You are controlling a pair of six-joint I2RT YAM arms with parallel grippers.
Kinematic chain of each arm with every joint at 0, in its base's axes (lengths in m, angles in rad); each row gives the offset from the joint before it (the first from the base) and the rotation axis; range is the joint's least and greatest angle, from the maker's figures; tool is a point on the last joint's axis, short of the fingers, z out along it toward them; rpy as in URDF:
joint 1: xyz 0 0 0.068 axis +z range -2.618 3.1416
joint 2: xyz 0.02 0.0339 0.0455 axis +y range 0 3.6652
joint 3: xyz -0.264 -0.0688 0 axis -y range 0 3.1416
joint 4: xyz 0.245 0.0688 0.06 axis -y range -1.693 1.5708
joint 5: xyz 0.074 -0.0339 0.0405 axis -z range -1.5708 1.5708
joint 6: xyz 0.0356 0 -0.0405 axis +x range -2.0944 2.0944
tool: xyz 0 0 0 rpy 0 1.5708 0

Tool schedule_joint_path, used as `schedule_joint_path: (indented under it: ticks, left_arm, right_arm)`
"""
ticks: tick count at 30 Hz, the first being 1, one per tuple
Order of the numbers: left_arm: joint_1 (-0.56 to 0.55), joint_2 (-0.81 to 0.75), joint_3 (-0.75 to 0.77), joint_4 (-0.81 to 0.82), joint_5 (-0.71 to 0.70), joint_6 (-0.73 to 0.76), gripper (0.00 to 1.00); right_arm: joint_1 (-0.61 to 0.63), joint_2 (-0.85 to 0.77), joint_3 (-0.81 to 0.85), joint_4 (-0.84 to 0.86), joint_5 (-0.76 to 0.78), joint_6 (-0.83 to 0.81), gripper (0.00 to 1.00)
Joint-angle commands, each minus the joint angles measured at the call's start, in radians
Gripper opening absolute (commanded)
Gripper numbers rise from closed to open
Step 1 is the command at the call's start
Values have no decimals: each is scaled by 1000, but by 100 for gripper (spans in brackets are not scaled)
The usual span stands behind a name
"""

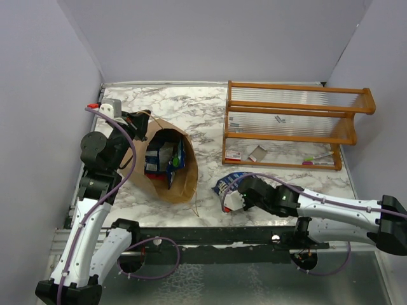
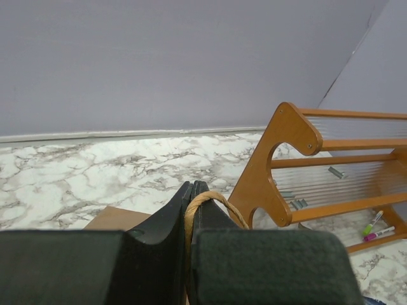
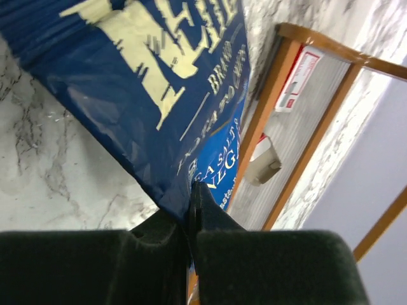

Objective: Take the snacks out of the paper bag
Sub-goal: Place the snack at the center of the board.

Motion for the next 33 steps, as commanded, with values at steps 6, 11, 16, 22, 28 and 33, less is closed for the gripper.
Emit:
schedule_joint_path:
  ticks: [6, 11, 16, 22, 28, 33]
  left_arm:
    - [-5, -1, 4, 28, 32, -9, 0]
    - [-6, 1, -6, 36, 39, -24, 0]
    - [-6, 5, 1, 27, 54, -34, 0]
    - [-9, 7, -7, 31, 60, -44, 0]
    - [-9, 15, -6, 36, 60, -43, 0]
    - [-8, 18, 0, 30, 61, -46, 0]
  right_arm:
    - [-1, 73, 26, -42, -2, 98, 1]
    - [-1, 327, 194, -58, -99, 253, 1]
    - [0, 414, 198, -7, -129, 293, 2]
    - [-1, 211, 107, -9, -124, 250, 27]
    - [0, 116, 150, -58, -221, 273, 53]
    - [0, 38, 195, 48, -307, 347, 60]
